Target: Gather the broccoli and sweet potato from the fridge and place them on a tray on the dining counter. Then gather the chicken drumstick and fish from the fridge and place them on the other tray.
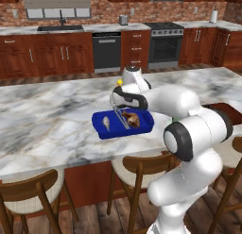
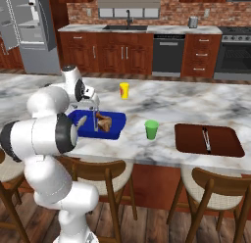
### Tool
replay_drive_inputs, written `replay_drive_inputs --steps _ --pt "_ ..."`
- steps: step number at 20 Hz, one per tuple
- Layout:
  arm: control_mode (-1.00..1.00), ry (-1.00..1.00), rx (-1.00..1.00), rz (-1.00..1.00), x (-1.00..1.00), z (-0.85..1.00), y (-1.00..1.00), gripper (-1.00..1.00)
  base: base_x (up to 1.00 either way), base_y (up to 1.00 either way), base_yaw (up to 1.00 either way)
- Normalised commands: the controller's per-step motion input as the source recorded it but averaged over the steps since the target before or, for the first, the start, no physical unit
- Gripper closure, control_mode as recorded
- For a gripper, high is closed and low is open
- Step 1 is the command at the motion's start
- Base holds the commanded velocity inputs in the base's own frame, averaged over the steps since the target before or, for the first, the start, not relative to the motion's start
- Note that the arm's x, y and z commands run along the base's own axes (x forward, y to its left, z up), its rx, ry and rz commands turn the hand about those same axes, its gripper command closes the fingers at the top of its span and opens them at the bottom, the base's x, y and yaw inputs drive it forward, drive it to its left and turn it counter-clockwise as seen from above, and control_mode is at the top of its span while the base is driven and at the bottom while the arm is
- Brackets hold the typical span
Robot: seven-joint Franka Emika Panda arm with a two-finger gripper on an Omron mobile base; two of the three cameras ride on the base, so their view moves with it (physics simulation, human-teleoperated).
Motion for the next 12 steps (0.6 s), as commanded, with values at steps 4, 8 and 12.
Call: replay_drive_inputs --steps 4,8,12 --pt "-1.0 -0.2 -0.06 0.0 -0.99 1.0 -0.56 -1.0 0.0 0.0 0.0" --pt "-1.0 -0.15 -0.07 0.0 -1.0 1.0 -0.61 -1.0 0.0 0.0 0.0" --pt "-1.0 -0.13 -0.04 0.0 -0.98 0.94 -0.39 -1.0 0.0 0.0 0.0"
